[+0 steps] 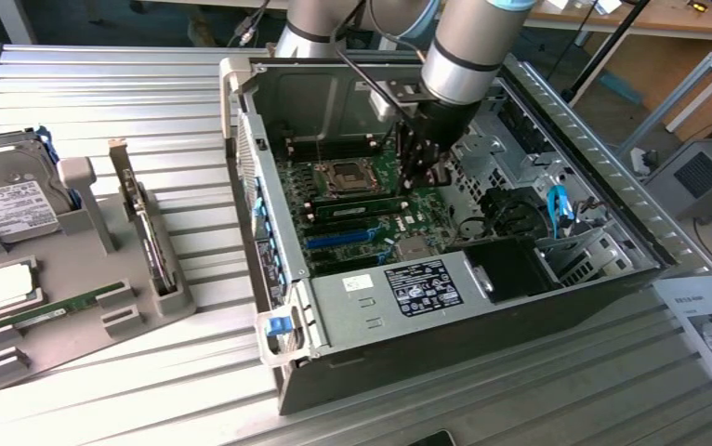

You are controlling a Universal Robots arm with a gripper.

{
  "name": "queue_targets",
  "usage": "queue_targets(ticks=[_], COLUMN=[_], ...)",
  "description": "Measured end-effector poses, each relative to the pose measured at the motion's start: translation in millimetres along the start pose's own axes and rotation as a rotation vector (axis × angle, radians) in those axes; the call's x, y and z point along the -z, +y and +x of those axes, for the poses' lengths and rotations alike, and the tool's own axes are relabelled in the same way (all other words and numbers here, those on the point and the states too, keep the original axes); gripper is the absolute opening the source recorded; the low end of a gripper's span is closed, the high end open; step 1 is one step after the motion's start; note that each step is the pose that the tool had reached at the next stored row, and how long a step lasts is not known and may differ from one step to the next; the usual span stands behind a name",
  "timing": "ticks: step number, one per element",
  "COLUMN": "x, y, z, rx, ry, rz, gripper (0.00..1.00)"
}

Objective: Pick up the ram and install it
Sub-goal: 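Press down the ram until it locks into place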

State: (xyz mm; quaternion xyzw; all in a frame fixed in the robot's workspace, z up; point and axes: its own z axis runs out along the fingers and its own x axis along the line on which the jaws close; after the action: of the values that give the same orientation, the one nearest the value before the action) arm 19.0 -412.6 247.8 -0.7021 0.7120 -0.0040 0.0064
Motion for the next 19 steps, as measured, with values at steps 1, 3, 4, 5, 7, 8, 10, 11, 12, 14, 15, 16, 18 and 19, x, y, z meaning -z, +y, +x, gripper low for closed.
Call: queue_targets(ticks=[1,3,4,5,7,8,10,11,12,14,15,16,18,19], x=[-0.2,-0.2,-0.3,-2.2,-4.9,-6.2,-8.7,-8.8,-8.8,-8.9,-9.2,-9.6,-10.1,-10.1], y=[0.0,0.0,0.0,0.0,0.1,0.1,0.1,0.1,0.1,0.1,0.1,0.2,0.3,0.3], z=[0.0,0.0,0.0,0.0,0.0,0.0,0.0,0.1,0.0,-0.1,-0.3,-0.9,-1.5,-1.5], rx=[0.000,0.000,0.000,0.000,0.000,0.000,0.000,0.000,0.000,0.000,0.000,0.000,0.000,0.000], ry=[-0.0001,-0.0001,-0.0002,-0.0006,-0.0004,-0.0003,-0.0003,-0.0001,-0.0002,-0.0002,-0.0005,-0.0004,-0.0004,-0.0003], rz=[0.0000,-0.0001,0.0000,0.0000,0.0000,0.0000,0.0000,-0.0001,-0.0001,-0.0001,0.0000,0.0000,0.0000,0.0000], gripper=[0.11,0.11,0.11,0.11,0.11,0.11,0.11,0.11,0.11,0.11,0.11,0.11,0.11,0.11])
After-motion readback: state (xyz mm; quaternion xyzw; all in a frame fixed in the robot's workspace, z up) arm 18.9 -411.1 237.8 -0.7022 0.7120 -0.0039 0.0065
